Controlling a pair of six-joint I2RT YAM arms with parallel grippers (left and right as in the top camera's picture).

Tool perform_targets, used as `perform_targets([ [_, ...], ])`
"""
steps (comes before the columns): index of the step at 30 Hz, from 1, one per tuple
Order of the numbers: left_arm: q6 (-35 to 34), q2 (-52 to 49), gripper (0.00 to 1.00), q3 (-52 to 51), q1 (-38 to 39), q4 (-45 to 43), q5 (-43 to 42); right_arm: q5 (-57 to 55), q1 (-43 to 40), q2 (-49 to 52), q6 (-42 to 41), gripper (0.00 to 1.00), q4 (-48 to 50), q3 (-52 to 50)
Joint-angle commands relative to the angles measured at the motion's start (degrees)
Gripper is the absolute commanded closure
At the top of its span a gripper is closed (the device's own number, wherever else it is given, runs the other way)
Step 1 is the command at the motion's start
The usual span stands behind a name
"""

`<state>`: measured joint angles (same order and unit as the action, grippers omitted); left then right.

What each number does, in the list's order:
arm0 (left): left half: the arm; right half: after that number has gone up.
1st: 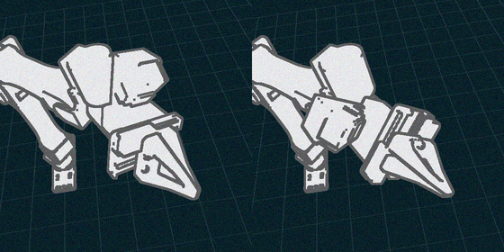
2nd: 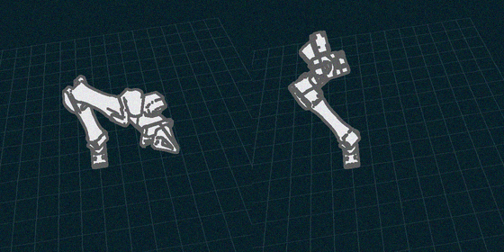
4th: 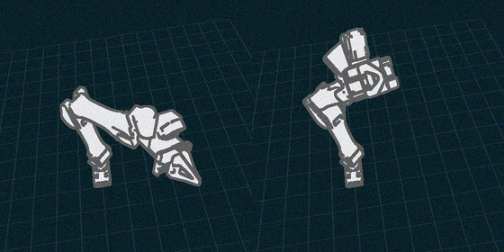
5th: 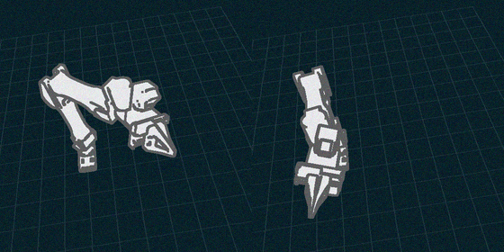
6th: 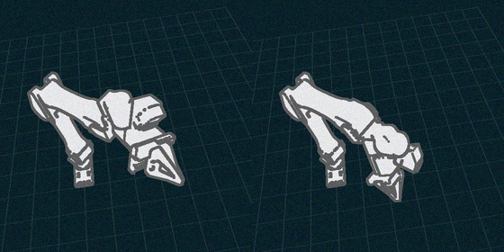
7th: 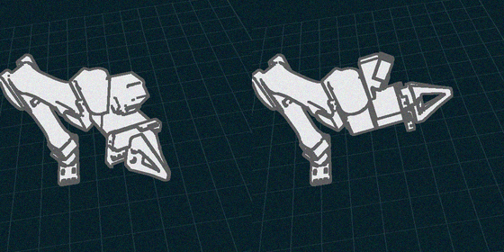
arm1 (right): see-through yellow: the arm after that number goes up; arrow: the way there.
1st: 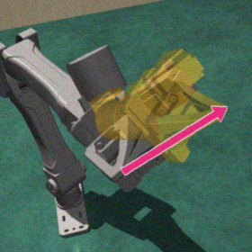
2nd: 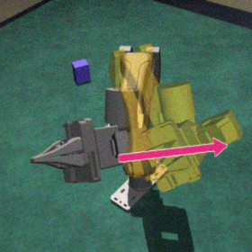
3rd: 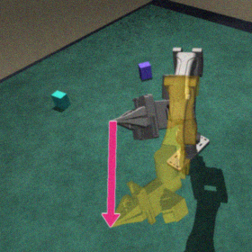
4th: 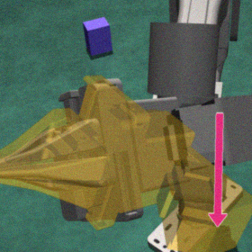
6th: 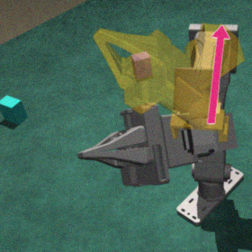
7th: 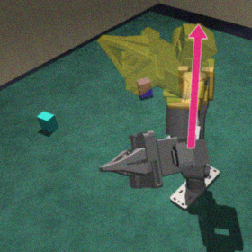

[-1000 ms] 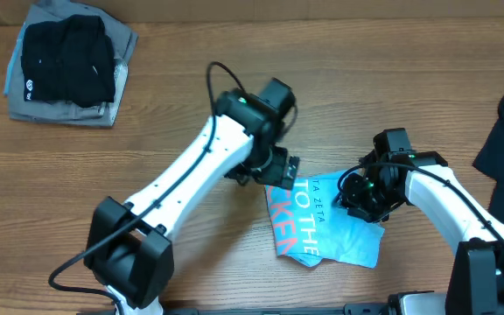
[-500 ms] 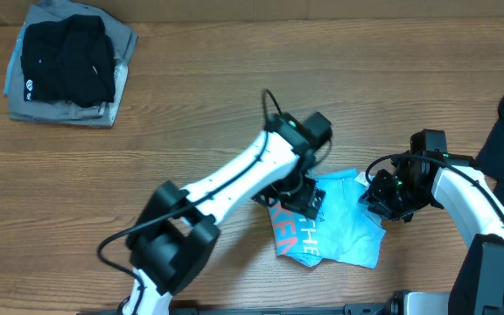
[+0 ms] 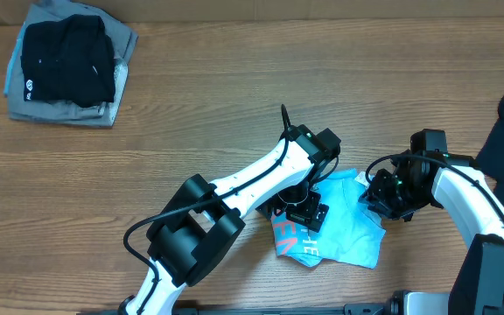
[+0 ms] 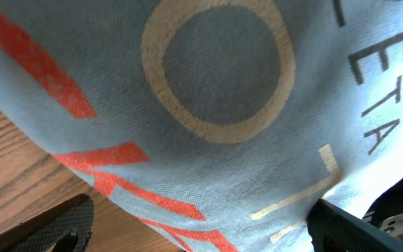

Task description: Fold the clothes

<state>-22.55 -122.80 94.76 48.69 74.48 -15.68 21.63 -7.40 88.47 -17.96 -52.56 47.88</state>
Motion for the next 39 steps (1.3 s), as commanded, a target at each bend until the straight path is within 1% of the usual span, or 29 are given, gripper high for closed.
perform_targets([
  [1, -0.85, -0.63, 0.00, 0.09, 0.11, 0.26, 0.26, -0.13, 0.02, -0.26, 0.39, 0.69, 0.28, -0.20],
  [4, -0.83, -0.63, 0.00, 0.09, 0.04, 0.52, 0.42, -0.13, 0.02, -0.26, 0.39, 0.69, 0.28, -0.20],
  [5, -0.81, -0.63, 0.12, 0.09, -0.02, 0.66, 0.42, -0.13, 0.02, -0.26, 0.39, 0.69, 0.26, -0.20],
  [6, -0.79, -0.63, 0.38, 0.09, -0.04, 0.70, 0.46, -0.13, 0.02, -0.26, 0.39, 0.69, 0.28, -0.20],
  [7, -0.79, -0.63, 0.78, 0.09, -0.17, 0.76, 0.44, -0.13, 0.02, -0.26, 0.39, 0.69, 0.31, -0.20],
  [8, -0.79, -0.61, 0.82, 0.11, -0.31, 0.87, 0.42, -0.13, 0.02, -0.26, 0.42, 0.69, 0.42, -0.20],
  [14, -0.81, -0.24, 0.82, 1.62, -2.47, 2.25, 0.15, -0.13, 0.02, -0.26, 0.42, 0.69, 0.48, -0.20],
  [21, 1.36, 0.00, 0.81, 7.96, -3.02, 5.07, 0.09, -0.11, 0.02, -0.26, 0.39, 0.69, 0.85, -0.20],
  [29, 1.79, 0.00, 0.81, 8.26, -2.54, 5.95, -0.48, -0.09, 0.04, -0.26, 0.39, 0.70, 0.90, -0.20],
  [30, 1.81, -0.02, 0.81, 8.11, -2.54, 6.51, -0.44, -0.11, 0.02, -0.26, 0.39, 0.70, 0.92, -0.20],
  [31, 1.79, -0.02, 0.90, 7.78, -2.54, 6.78, -0.44, -0.11, 0.04, -0.26, 0.39, 0.70, 0.90, -0.20],
  [32, 1.79, -0.02, 0.96, 7.17, -2.47, 6.88, -0.46, -0.11, 0.02, -0.26, 0.39, 0.70, 0.90, -0.20],
  [39, 1.70, -0.02, 0.96, 0.66, -0.94, 4.15, -1.73, -0.11, 0.02, -0.26, 0.39, 0.70, 1.07, -0.20],
])
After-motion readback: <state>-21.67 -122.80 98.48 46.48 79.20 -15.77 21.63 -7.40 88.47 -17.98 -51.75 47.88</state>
